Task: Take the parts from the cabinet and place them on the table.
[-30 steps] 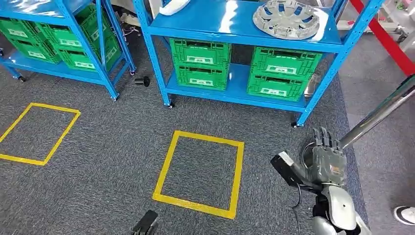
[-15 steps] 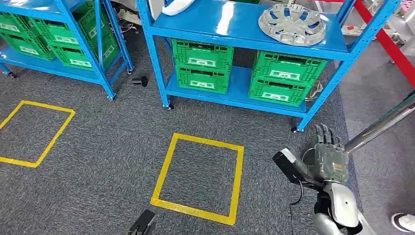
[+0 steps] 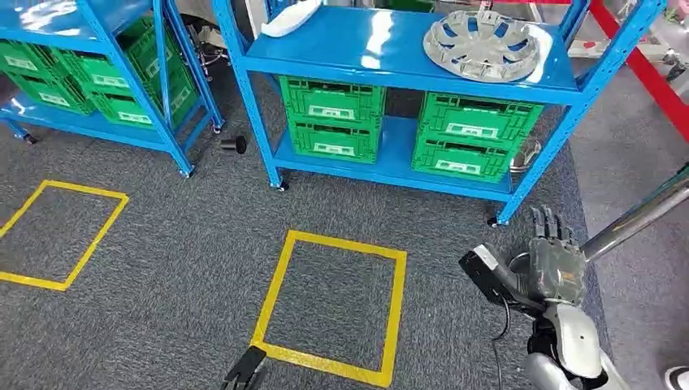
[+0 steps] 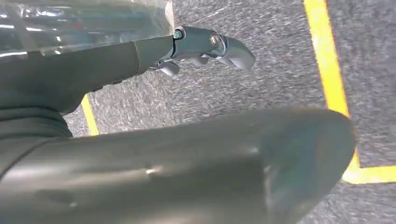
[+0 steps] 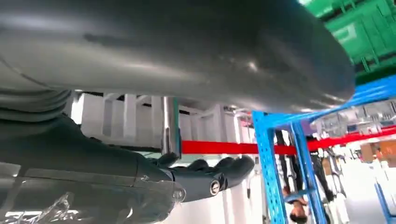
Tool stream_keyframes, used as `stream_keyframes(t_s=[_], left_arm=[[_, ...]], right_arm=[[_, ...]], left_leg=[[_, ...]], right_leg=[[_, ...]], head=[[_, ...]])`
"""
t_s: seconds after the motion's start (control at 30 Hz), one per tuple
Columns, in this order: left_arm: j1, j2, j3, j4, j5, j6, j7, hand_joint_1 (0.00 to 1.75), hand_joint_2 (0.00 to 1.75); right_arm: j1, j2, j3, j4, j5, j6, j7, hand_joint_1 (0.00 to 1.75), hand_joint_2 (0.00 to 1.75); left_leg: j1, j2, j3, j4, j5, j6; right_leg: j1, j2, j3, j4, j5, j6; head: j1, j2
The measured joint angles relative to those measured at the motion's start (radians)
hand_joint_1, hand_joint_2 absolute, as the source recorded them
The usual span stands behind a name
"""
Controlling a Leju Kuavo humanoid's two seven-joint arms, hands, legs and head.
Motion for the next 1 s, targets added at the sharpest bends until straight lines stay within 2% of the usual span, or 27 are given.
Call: stream_keyframes(t_s=[0.03, 0.07, 0.1, 0.13, 0.17, 0.2, 0.23, 0.27, 0.3, 0.33, 0.4, 0.43, 0.47, 0.57, 0.6, 0.63, 0.67, 0.73, 0.8, 0.83, 0.9, 0.93, 0.97, 1.0], left_arm=[[0.001, 0.0, 0.0, 0.0, 0.0, 0.0, 0.001, 0.0, 0.0], [0.004, 0.0, 0.0, 0.0, 0.0, 0.0, 0.001, 0.0, 0.0], [0.008, 0.0, 0.0, 0.0, 0.0, 0.0, 0.002, 0.0, 0.0], [0.009, 0.0, 0.0, 0.0, 0.0, 0.0, 0.002, 0.0, 0.0], [0.009, 0.001, 0.0, 0.0, 0.0, 0.0, 0.002, 0.0, 0.0], [0.009, 0.001, 0.0, 0.0, 0.0, 0.001, 0.002, 0.0, 0.0], [0.01, 0.001, 0.0, 0.0, 0.0, 0.002, 0.002, 0.0, 0.0], [0.01, 0.002, -0.001, 0.0, 0.001, 0.002, 0.002, 0.0, 0.0], [0.009, 0.001, -0.001, 0.0, 0.001, 0.002, 0.001, 0.0, 0.0], [0.007, 0.001, -0.001, 0.0, 0.001, 0.004, 0.001, 0.0, 0.0], [0.009, 0.001, -0.001, 0.0, 0.004, 0.005, 0.0, 0.0, 0.0], [0.009, 0.0, -0.001, 0.0, 0.006, 0.006, 0.0, 0.0, 0.0], [0.008, 0.001, 0.0, 0.0, 0.007, 0.006, -0.002, 0.0, 0.0], [0.008, 0.0, 0.0, 0.0, 0.008, 0.008, -0.006, 0.0, 0.0], [0.012, 0.0, -0.001, 0.0, 0.008, 0.008, -0.008, 0.0, 0.0], [0.018, 0.0, -0.001, 0.0, 0.007, 0.008, -0.01, 0.0, 0.0], [0.024, 0.0, -0.001, 0.0, 0.008, 0.009, -0.012, 0.0, 0.0], [0.032, 0.0, -0.001, 0.0, 0.008, 0.01, -0.015, 0.0, 0.0], [0.032, 0.0, -0.002, 0.0, 0.008, 0.011, -0.017, 0.0, 0.0], [0.032, 0.0, -0.002, 0.0, 0.009, 0.011, -0.019, 0.0, 0.0], [0.036, 0.0, -0.002, 0.0, 0.009, 0.012, -0.022, 0.0, 0.0], [0.034, 0.0, -0.003, 0.0, 0.01, 0.013, -0.024, 0.0, 0.0], [0.033, 0.0, -0.003, 0.0, 0.01, 0.015, -0.026, 0.0, 0.0], [0.03, 0.0, -0.003, 0.0, 0.01, 0.016, -0.027, 0.0, 0.0]], right_arm=[[0.001, 0.0, 0.002, 0.0, 0.0, 0.0, 0.0, 0.0, 0.0], [0.002, 0.0, 0.003, 0.001, 0.0, 0.0, 0.0, 0.0, 0.0], [0.004, 0.0, 0.003, 0.002, -0.001, 0.0, 0.0, 0.0, 0.0], [0.005, 0.0, 0.003, 0.003, -0.001, 0.0, 0.0, 0.0, 0.0], [0.006, 0.0, 0.004, 0.003, -0.001, 0.0, 0.0, 0.0, 0.0], [0.006, 0.0, 0.003, 0.003, -0.001, 0.0, 0.0, 0.0, 0.0], [0.006, 0.0, 0.003, 0.003, -0.001, -0.001, 0.0, 0.0, 0.0], [0.005, 0.0, 0.005, 0.004, -0.001, -0.002, 0.002, 0.0, 0.0], [0.004, 0.0, 0.005, 0.005, 0.0, -0.003, 0.002, 0.0, 0.0], [0.004, 0.0, 0.004, 0.005, 0.0, -0.003, 0.003, 0.0, 0.0], [0.004, 0.0, 0.004, 0.004, 0.0, -0.003, 0.006, 0.0, 0.0], [0.004, 0.0, 0.001, 0.003, 0.001, -0.004, 0.007, 0.0, 0.0], [0.0, -0.001, -0.001, 0.003, 0.002, -0.004, 0.008, 0.0, 0.0], [0.005, -0.003, -0.001, 0.003, 0.005, -0.004, 0.013, 0.0, 0.0], [0.015, -0.003, -0.001, 0.002, 0.011, -0.004, 0.017, 0.0, 0.0], [0.025, -0.003, -0.001, -0.002, 0.018, -0.004, 0.024, 0.0, 0.0], [0.031, -0.004, -0.001, -0.006, 0.026, -0.003, 0.03, 0.0, 0.0], [0.041, -0.007, -0.002, -0.019, 0.036, -0.001, 0.037, 0.0, 0.0], [0.05, -0.01, -0.002, -0.027, 0.039, 0.002, 0.044, 0.0, 0.0], [0.052, -0.011, -0.002, -0.034, 0.04, 0.004, 0.045, 0.0, 0.0], [0.057, -0.012, -0.003, -0.043, 0.045, 0.008, 0.049, 0.0, 0.0], [0.058, -0.013, -0.003, -0.049, 0.047, 0.011, 0.051, 0.0, 0.0], [0.06, -0.014, -0.003, -0.056, 0.05, 0.014, 0.053, 0.0, 0.0], [0.06, -0.015, -0.003, -0.063, 0.053, 0.018, 0.055, 0.0, 0.0]], left_leg=[[0.002, 0.0, -0.048, 0.086, -0.028, -0.003], [0.002, 0.0, -0.093, 0.157, -0.042, -0.006], [0.002, 0.0, -0.122, 0.184, -0.031, -0.008], [0.002, 0.0, -0.126, 0.168, 0.004, -0.007], [0.002, 0.0, -0.115, 0.113, 0.056, -0.006], [0.002, 0.0, -0.089, 0.029, 0.121, -0.002], [0.002, 0.0, -0.065, -0.054, 0.174, 0.004], [-0.005, -0.001, -0.058, -0.052, 0.156, 0.01], [-0.007, 0.0, -0.037, -0.081, 0.149, 0.018], [-0.007, -0.001, -0.036, -0.094, 0.133, 0.026], [-0.006, -0.003, -0.038, -0.098, 0.132, 0.035], [0.003, -0.003, -0.029, -0.11, 0.133, 0.039], [0.003, -0.003, -0.024, -0.113, 0.13, 0.044], [0.002, -0.003, -0.014, -0.113, 0.118, 0.054], [0.002, -0.003, -0.007, -0.112, 0.112, 0.054], [0.003, -0.003, 0.002, -0.112, 0.105, 0.052], [0.003, -0.003, 0.014, -0.112, 0.096, 0.05], [0.003, -0.003, 0.042, -0.112, 0.078, 0.044], [-0.002, -0.004, 0.042, -0.112, 0.063, 0.029], [-0.001, -0.003, 0.041, -0.115, 0.062, 0.025], [0.001, 0.0, 0.05, -0.124, 0.057, 0.012], [0.002, 0.001, 0.051, -0.122, 0.05, 0.006], [0.002, 0.001, 0.049, -0.102, 0.042, 0.001], [0.003, 0.001, 0.015, -0.039, 0.013, -0.003]], right_leg=[[0.0, -0.001, 0.007, 0.0, -0.006, -0.002], [0.001, 0.0, 0.014, 0.001, -0.013, -0.002], [0.001, 0.001, 0.022, 0.001, -0.02, -0.002], [0.0, 0.002, 0.032, 0.002, -0.027, -0.001], [0.0, 0.003, 0.044, 0.003, -0.036, 0.001], [0.0, 0.004, 0.058, 0.003, -0.045, 0.004], [0.0, 0.004, 0.07, 0.003, -0.055, 0.008], [0.005, 0.003, 0.073, 0.001, -0.06, 0.014], [0.004, 0.006, 0.069, 0.004, -0.062, 0.021], [0.004, 0.005, 0.063, 0.004, -0.062, 0.025], [0.004, 0.002, 0.064, -0.004, -0.063, 0.035], [0.003, 0.0, 0.064, 0.003, -0.073, 0.043], [0.003, 0.0, 0.05, 0.036, -0.084, 0.047], [-0.002, 0.0, -0.086, 0.257, -0.157, 0.055], [-0.002, 0.0, -0.126, 0.304, -0.155, 0.056], [-0.003, 0.0, -0.137, 0.297, -0.122, 0.056], [-0.004, 0.0, -0.128, 0.251, -0.073, 0.055], [-0.004, -0.002, -0.074, 0.086, 0.046, 0.05], [0.003, -0.001, -0.042, 0.035, 0.027, 0.042], [0.004, -0.002, -0.038, 0.03, 0.01, 0.032], [0.007, 0.003, -0.037, 0.026, 0.004, 0.021], [-0.003, 0.004, -0.028, 0.018, 0.005, 0.015], [-0.003, 0.004, -0.021, 0.013, 0.002, 0.011], [-0.003, 0.001, -0.014, 0.012, -0.003, 0.003]], head=[[-0.003, 0.0], [-0.003, 0.0], [-0.003, 0.0], [-0.005, 0.0], [-0.007, 0.0], [-0.009, 0.0], [-0.011, 0.0], [-0.006, 0.0], [-0.007, 0.0], [-0.011, 0.0], [-0.01, 0.0], [-0.009, 0.0], [-0.003, 0.0], [0.003, 0.0], [0.003, 0.0], [0.005, 0.0], [0.007, 0.0], [0.008, 0.0], [0.011, 0.0], [0.013, 0.0], [0.01, 0.0], [0.01, 0.0], [0.008, 0.0], [0.003, 0.0]])
